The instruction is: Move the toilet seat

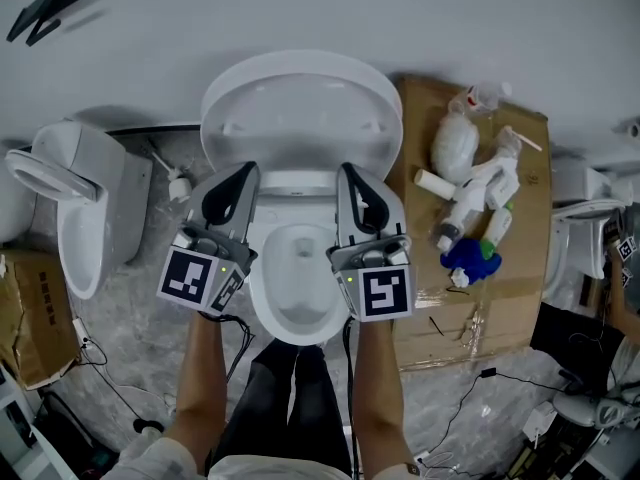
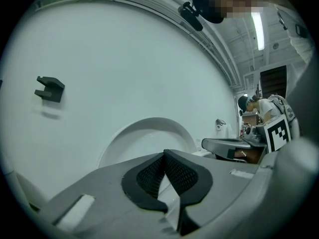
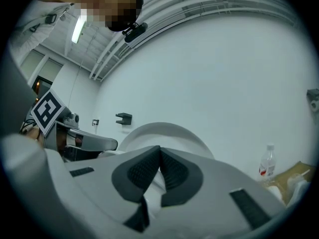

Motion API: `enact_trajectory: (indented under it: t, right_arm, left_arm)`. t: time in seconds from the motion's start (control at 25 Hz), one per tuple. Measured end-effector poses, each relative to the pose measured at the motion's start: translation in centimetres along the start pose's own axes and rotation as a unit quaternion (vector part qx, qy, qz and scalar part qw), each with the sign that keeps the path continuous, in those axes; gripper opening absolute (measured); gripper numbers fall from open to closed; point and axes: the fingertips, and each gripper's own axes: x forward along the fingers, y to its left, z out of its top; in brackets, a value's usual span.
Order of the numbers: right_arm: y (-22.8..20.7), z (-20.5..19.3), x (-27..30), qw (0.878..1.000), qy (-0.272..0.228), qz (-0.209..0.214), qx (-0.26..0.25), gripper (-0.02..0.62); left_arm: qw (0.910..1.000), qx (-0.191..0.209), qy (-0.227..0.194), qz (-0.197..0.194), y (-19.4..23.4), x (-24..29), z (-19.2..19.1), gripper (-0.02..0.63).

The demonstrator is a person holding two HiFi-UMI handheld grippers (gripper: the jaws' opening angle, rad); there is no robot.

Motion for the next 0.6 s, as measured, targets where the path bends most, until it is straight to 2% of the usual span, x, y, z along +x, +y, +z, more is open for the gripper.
enact_trajectory:
  t: [0.6]
  right_arm:
    - [-1.9, -0.7, 3.8, 1.000, 0.007, -0.003, -0.014, -0.002]
  left_arm:
    - [0.9999, 0.012, -0.001, 0.002, 2.3, 3.5, 0.3, -0.011]
